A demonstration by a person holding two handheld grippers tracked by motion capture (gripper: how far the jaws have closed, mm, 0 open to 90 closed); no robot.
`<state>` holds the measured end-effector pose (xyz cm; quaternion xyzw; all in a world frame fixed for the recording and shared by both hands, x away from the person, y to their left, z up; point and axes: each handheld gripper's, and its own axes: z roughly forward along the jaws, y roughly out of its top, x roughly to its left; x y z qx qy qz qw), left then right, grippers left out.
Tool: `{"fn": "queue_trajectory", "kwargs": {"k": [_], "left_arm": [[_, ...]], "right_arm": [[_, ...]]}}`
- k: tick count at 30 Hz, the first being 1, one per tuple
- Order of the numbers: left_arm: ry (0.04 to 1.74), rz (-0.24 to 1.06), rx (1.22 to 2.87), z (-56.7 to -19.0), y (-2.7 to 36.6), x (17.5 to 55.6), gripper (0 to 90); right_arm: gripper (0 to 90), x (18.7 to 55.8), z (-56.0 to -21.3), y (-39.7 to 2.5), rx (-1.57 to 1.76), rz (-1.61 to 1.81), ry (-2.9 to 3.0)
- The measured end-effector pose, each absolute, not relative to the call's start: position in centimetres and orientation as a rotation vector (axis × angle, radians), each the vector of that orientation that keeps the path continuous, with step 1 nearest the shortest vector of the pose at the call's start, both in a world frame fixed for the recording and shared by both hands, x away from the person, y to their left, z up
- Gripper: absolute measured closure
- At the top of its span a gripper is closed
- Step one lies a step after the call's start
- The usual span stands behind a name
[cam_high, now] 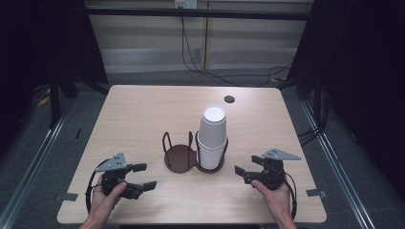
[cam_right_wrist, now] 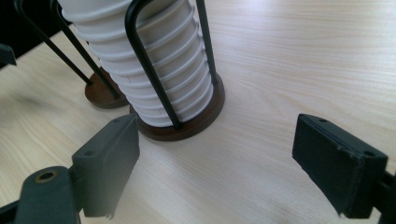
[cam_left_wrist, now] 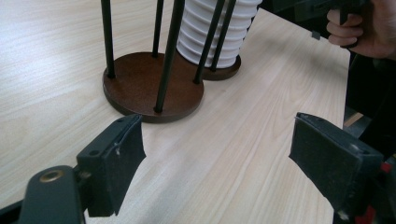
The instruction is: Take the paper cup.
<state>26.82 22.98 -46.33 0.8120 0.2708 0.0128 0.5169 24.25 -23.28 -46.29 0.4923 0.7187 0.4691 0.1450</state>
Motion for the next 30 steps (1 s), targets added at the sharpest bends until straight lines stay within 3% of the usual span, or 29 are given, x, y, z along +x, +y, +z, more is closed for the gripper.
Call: {"fn": "queue_trajectory", "kwargs": {"k": [5, 7, 9, 16, 24, 28, 30], "left_arm": [[0.665, 0.028, 1.948, -46.4, 23.1, 27.0, 17.3], [0.661, 0.021, 1.955, -46.4, 23.1, 27.2, 17.4], [0.664, 0.013, 1.961, -46.4, 23.0, 27.2, 17.5], [0.637, -0.002, 1.984, -46.3, 22.8, 27.1, 17.8], [0.622, -0.015, 1.991, -46.3, 22.6, 27.0, 17.8], [0.626, -0.026, 1.988, -46.4, 22.5, 27.0, 17.8], [0.619, -0.029, 1.993, -46.4, 22.5, 27.0, 17.8]], "right_arm": [[16.5, 24.3, -46.2, -23.1, 1.417, 1.324, 2.076], [19.3, 24.4, -46.2, -23.0, 1.403, 1.319, 2.110], [29.7, 24.4, -46.0, -22.7, 1.384, 1.306, 2.137], [36.6, 24.1, -45.2, -22.9, 1.322, 1.442, 2.116], [36.0, 24.7, -44.7, -22.5, 1.345, 1.418, 2.140], [28.8, 25.0, -43.8, -22.0, 1.327, 1.443, 2.199], [20.5, 25.1, -43.4, -21.6, 1.298, 1.456, 2.242]]}}
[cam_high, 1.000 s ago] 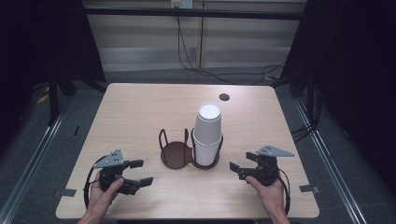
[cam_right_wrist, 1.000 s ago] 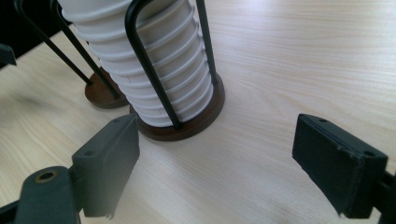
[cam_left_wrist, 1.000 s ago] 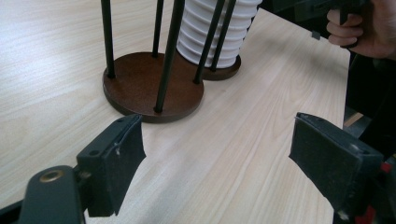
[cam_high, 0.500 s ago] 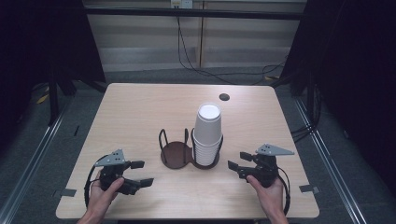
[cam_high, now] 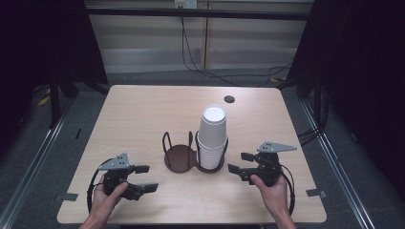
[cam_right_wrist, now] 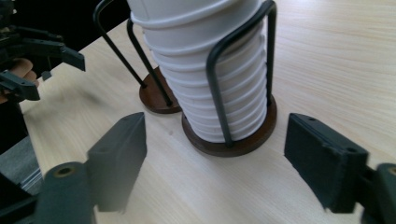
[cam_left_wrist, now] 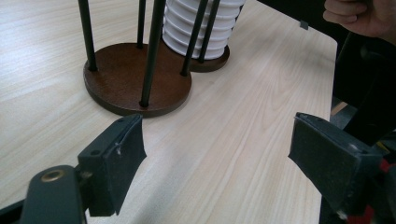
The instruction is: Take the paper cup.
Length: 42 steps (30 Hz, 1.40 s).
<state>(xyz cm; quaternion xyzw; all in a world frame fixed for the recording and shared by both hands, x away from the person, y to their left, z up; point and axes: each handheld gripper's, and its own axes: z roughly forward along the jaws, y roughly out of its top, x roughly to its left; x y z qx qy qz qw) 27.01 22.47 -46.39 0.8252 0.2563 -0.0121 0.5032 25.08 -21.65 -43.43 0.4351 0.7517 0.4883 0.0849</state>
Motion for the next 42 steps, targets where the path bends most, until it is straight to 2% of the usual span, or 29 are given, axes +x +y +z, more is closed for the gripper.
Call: {"fn": "queue_trajectory", "kwargs": {"k": [9, 25, 30, 42], "left_arm": [[0.620, -0.044, 2.002, -46.6, 22.3, 27.1, 17.8], [0.619, -0.031, 1.978, -46.4, 22.9, 27.2, 18.1], [0.624, -0.023, 1.981, -46.5, 22.9, 27.3, 18.1], [0.647, -0.035, 2.001, -47.0, 22.8, 27.8, 18.1]], "right_arm": [[14.5, 25.3, -41.4, -21.2, 1.210, 1.498, 2.286], [17.1, 27.7, -38.2, -20.4, 1.109, 1.522, 2.305], [14.5, 28.8, -37.0, -19.7, 1.084, 1.540, 2.323], [14.3, 30.9, -35.1, -18.6, 1.037, 1.521, 2.338]]}}
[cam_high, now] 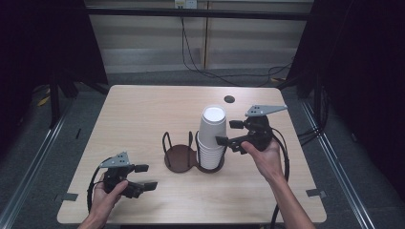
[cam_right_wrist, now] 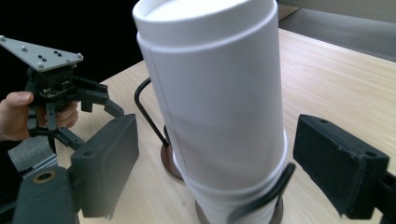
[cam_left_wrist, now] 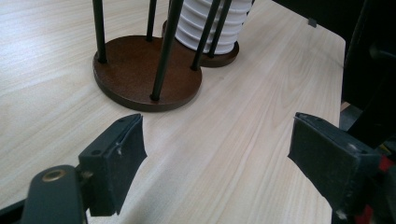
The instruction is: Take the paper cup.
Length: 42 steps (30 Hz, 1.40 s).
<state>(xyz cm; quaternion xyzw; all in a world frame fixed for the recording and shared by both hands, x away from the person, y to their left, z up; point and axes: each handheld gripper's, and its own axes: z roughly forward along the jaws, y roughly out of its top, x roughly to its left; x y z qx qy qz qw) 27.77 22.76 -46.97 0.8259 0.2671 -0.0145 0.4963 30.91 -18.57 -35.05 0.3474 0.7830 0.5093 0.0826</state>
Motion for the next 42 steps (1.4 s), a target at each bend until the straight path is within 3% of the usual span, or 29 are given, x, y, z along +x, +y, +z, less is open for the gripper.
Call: {"fn": "queue_trajectory", "kwargs": {"k": [14, 42], "left_arm": [[0.631, -0.039, 2.018, -46.9, 22.5, 27.6, 18.1], [0.623, -0.060, 2.025, -47.0, 22.4, 27.7, 18.1]], "right_arm": [[13.7, 33.4, -34.7, -16.4, 1.018, 1.492, 2.373], [17.2, 33.7, -34.8, -15.2, 0.950, 1.456, 2.345]]}}
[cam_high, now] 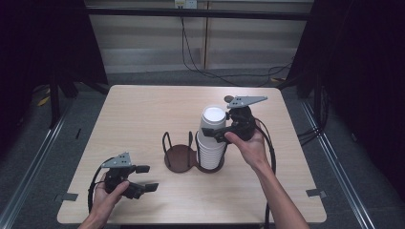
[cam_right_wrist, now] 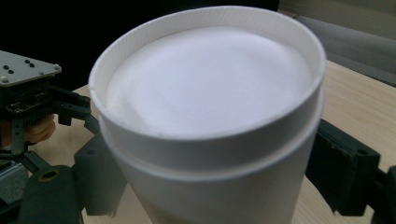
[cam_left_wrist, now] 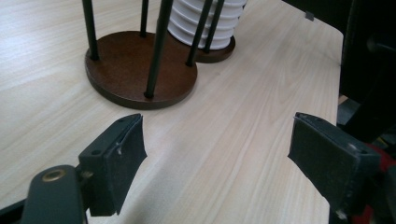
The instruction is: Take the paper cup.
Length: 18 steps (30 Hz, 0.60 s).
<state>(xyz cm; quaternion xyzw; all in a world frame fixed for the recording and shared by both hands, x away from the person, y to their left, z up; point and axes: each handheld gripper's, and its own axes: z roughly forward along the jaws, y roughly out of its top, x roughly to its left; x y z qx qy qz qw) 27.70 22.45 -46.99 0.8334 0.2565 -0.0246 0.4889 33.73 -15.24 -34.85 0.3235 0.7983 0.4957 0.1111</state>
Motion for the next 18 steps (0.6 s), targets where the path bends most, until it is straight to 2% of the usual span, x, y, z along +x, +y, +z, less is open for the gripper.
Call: {"fn": "queue_trajectory", "kwargs": {"k": [18], "left_arm": [[0.625, -0.060, 2.024, -47.0, 22.4, 27.7, 18.1]], "right_arm": [[19.4, 33.4, -33.6, -15.4, 0.915, 1.461, 2.317]]}}
